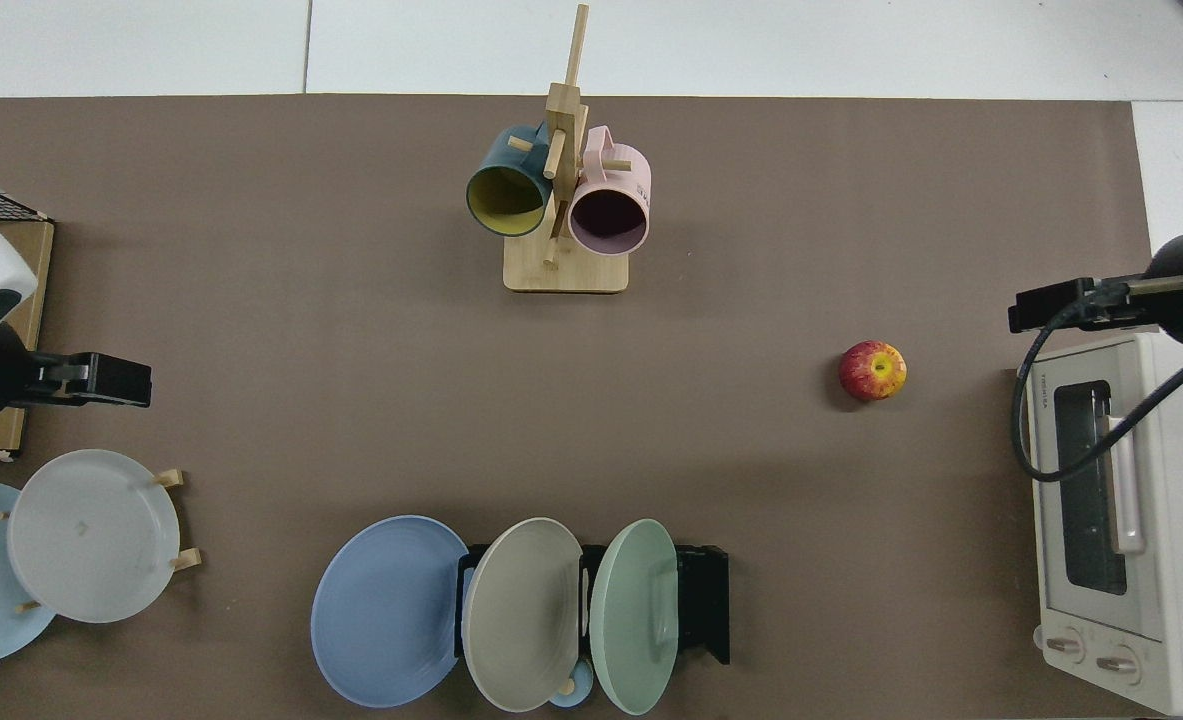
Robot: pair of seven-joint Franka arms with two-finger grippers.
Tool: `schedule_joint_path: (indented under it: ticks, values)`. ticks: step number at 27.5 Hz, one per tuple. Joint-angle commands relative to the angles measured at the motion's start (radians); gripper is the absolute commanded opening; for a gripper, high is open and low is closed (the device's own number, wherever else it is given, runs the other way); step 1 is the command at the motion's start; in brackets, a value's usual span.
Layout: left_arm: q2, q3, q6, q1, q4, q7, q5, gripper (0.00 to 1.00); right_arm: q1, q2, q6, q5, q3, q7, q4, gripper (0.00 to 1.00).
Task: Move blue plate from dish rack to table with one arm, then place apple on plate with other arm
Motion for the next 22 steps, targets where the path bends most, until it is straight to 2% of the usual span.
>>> schedule_joint_path:
  ticks: [1, 4, 7, 17, 22]
  values:
    - [-0.048, -0.057, 0.073, -0.017, -0.076, -0.052, 0.153, 1.00, -0.016, -0.005, 0.007, 0.007, 0.010, -0.017, -0.004, 1.00]
    - [-0.105, -0.110, 0.168, -0.017, -0.162, -0.139, 0.256, 1.00, -0.016, -0.005, 0.007, 0.007, 0.008, -0.017, -0.004, 1.00]
    - [-0.170, -0.161, 0.223, -0.017, -0.251, -0.248, 0.289, 1.00, -0.018, -0.005, 0.007, 0.006, 0.008, -0.022, -0.004, 1.00]
    - [-0.386, -0.342, 0.240, -0.018, -0.522, -0.368, 0.326, 1.00, -0.024, -0.007, 0.007, -0.001, 0.001, -0.020, -0.005, 1.00]
    - [-0.412, -0.405, 0.231, -0.041, -0.605, -0.421, 0.303, 1.00, -0.013, -0.005, 0.010, -0.010, 0.002, -0.020, -0.013, 1.00]
